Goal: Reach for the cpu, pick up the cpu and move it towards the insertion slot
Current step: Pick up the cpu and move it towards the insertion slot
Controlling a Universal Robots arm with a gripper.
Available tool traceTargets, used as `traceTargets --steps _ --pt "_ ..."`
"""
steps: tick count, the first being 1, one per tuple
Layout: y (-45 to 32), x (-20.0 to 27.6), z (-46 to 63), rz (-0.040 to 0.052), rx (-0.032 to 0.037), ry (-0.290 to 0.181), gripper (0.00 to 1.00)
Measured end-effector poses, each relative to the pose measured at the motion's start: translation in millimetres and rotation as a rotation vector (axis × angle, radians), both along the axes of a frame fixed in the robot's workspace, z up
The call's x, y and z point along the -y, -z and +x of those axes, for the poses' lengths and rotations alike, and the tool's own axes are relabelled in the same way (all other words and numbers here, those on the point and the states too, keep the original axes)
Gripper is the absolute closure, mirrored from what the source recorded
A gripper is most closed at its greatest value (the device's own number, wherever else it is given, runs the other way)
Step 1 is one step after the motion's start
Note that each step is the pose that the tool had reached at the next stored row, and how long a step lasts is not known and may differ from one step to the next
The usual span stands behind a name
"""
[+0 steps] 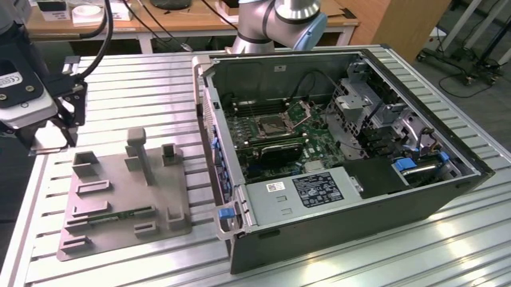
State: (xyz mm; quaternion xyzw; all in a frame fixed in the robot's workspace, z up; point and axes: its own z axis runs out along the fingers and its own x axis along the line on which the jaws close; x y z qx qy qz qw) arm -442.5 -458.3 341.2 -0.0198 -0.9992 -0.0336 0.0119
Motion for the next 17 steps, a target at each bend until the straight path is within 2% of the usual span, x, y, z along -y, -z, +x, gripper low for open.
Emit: traceTargets --steps 17 --pt "-11.5 0.0 0.0 0.0000 0.0000 0.000 0.46"
